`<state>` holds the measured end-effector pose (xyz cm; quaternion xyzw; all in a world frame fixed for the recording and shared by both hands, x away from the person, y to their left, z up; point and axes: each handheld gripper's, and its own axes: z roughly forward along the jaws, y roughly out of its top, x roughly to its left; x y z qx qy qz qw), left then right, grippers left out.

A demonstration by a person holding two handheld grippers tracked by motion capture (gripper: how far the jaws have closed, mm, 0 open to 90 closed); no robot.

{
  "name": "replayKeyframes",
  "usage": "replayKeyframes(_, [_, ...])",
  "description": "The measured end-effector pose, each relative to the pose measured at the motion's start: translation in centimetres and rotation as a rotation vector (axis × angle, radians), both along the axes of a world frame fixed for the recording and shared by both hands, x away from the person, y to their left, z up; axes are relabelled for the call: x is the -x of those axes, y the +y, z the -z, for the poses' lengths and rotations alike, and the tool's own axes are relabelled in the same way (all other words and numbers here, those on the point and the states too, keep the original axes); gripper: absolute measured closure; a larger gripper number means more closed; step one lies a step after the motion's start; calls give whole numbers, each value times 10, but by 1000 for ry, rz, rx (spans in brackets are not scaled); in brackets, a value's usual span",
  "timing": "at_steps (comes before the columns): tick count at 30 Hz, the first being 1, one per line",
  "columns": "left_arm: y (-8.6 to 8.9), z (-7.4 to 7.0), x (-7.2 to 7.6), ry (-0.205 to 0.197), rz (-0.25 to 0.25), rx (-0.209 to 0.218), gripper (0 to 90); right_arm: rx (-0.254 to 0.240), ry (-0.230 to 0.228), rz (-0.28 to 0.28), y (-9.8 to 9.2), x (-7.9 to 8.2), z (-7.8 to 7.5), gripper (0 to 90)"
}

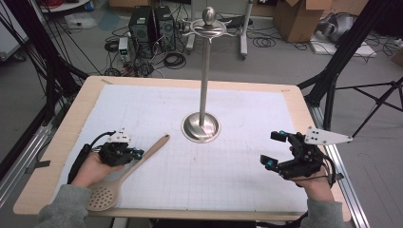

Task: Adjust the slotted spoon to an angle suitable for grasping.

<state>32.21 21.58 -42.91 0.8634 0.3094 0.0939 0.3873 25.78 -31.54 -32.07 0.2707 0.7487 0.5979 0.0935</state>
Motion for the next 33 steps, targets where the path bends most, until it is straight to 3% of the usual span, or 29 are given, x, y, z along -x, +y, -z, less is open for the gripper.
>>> replayKeyframes(6, [-8,-2,-1,21,78,-6,896,2,8,1,1,0,1,22])
replayKeyframes(18, [-24,-3,3,37,145,-37,896,1,3,1,-1,0,1,22])
replayKeyframes(26, [-24,-4,5,24,147,-41,895,4,9,2,-1,0,2,22])
replayKeyframes(29, [-19,-9,8,-9,112,-15,885,3,7,3,-2,0,1,22])
replayKeyframes(33, [-12,-22,12,-43,101,31,854,-18,7,1,-2,3,0,22])
